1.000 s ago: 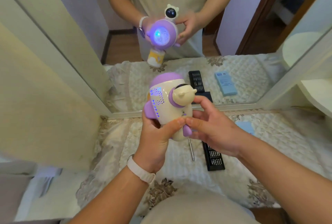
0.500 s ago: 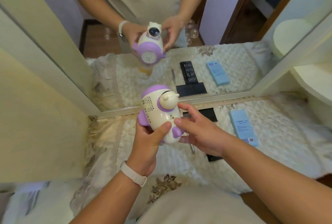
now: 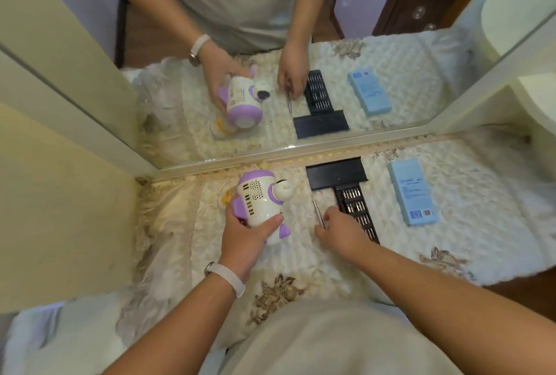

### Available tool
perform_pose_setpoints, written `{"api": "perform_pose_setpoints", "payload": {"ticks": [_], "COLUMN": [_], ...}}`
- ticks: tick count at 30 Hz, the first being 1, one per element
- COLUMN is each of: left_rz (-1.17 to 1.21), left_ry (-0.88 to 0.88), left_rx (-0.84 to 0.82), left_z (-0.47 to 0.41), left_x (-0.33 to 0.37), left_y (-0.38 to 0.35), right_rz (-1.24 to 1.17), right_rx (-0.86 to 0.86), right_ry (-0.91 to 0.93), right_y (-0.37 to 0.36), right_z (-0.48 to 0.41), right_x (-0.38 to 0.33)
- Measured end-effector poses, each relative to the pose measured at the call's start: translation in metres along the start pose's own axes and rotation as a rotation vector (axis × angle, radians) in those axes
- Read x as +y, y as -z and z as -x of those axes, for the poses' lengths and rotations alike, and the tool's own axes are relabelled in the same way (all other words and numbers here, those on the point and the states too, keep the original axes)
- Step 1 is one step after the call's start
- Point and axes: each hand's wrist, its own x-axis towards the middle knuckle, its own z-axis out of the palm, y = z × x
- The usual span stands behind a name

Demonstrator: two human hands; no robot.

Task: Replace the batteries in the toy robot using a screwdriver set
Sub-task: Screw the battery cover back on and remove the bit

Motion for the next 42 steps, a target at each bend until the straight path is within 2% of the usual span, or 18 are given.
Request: {"api": "perform_pose_setpoints", "payload": {"ticks": [8, 16, 20, 24, 33, 42], "left_rz": [-0.222, -0.202, -0.21, -0.181, -0.342, -0.525], "left_ry": [-0.055, -0.069, -0.122, -0.085, -0.139, -0.093], "left_rx": [0.068, 0.116, 0.226, 0.357, 0.102, 0.134], "left_z": [0.001, 0.017, 0.039, 0.068, 0.088, 0.013], "left_x": [-0.012, -0.014, -0.01, -0.013, 0.011, 0.042], "left_y": [-0.017, -0.019, -0.02, -0.028, -0.111, -0.204], "right_rz": [0.058, -0.044, -0.13, -0.202, -0.219, -0.327], "right_rx": [0.05, 0.074, 0.08, 0.082, 0.033, -0.015], "right_ry": [0.039, 0.073, 0.099, 0.133, 0.275, 0.328], "right_y": [-0.008, 0.003, 0.012, 0.031, 0.095, 0.148], "right_z": [-0.01, 0.021, 0.028, 0.027, 0.02, 0.007], "right_x": [0.003, 0.024, 0.042, 0.06, 0.102, 0.152]}}
